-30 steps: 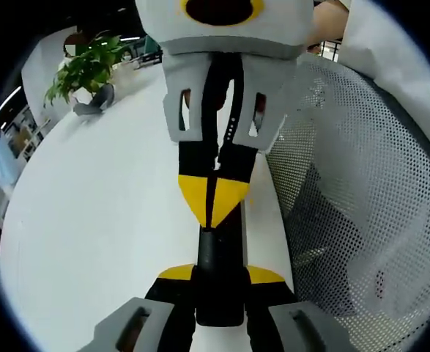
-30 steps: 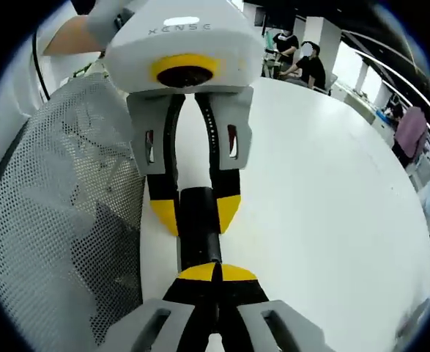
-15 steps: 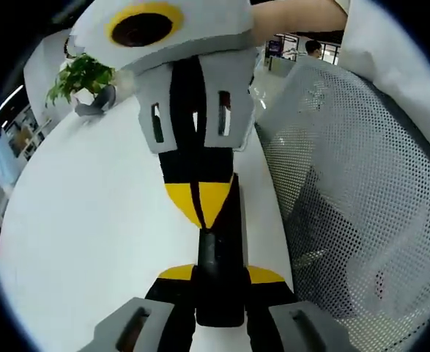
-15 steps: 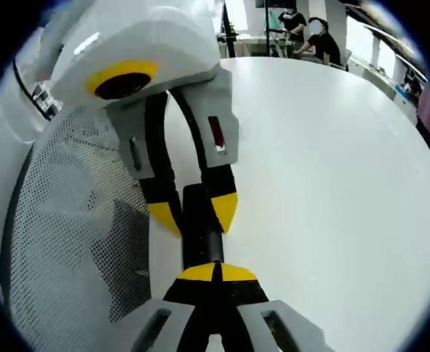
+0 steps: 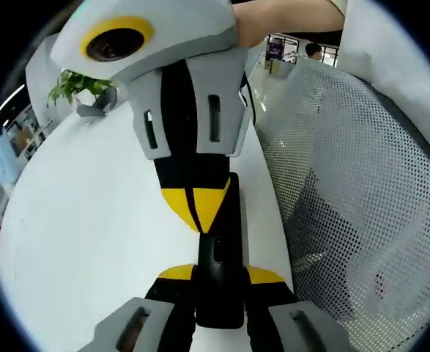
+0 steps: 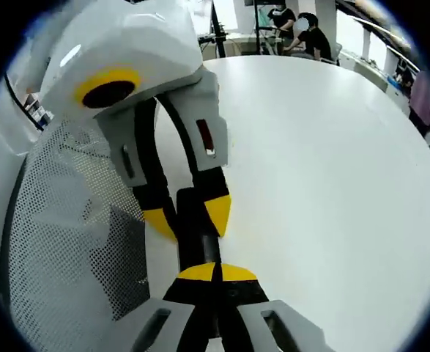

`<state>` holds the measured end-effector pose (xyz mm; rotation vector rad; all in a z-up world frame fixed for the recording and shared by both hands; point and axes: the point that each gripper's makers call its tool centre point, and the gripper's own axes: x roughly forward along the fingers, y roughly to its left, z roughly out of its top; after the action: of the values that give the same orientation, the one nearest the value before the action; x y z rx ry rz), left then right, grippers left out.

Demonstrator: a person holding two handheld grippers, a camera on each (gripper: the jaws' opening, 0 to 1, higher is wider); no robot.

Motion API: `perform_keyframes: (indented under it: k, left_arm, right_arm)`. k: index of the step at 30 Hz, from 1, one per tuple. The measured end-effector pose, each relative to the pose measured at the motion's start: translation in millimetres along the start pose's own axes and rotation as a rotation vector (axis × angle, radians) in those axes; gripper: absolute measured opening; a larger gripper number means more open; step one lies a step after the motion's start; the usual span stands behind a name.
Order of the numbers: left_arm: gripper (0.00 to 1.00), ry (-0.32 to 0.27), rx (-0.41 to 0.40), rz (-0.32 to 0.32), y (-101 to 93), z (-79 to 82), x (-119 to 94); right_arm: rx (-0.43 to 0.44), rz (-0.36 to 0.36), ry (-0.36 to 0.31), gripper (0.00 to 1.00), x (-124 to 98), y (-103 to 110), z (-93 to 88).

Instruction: Press the specified remote control buttons in sequence, fully releasing each button before pressing the next.

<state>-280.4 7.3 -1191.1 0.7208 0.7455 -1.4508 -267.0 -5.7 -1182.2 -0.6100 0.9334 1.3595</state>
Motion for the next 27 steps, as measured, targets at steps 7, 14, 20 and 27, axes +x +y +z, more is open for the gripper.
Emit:
perform_keyframes:
  k: [7,14,20,27]
  left_arm:
    - [0.24,-0.011,0.019,-0.016,-6.8,8.1,5.8]
    - [0.24,-0.030,0.004,-0.011,-5.4,6.7,5.0]
    - [0.24,-0.033,0.001,-0.009,-5.2,7.4,5.5]
    - [0.24,-0.036,-0.002,-0.013,-4.6,7.4,5.6]
  right_arm:
    - [-0.081,0.001,0.031,0.00,-0.8,16.4,-0.4]
    - [-0.116,-0.011,0.041,0.00,0.5,22.2,-5.7]
    - [-0.242,-0.066,0.096,0.00,5.2,22.3,-5.5]
    - [-0.125,-0.087,0.061,0.00,5.7,17.0,-3.0]
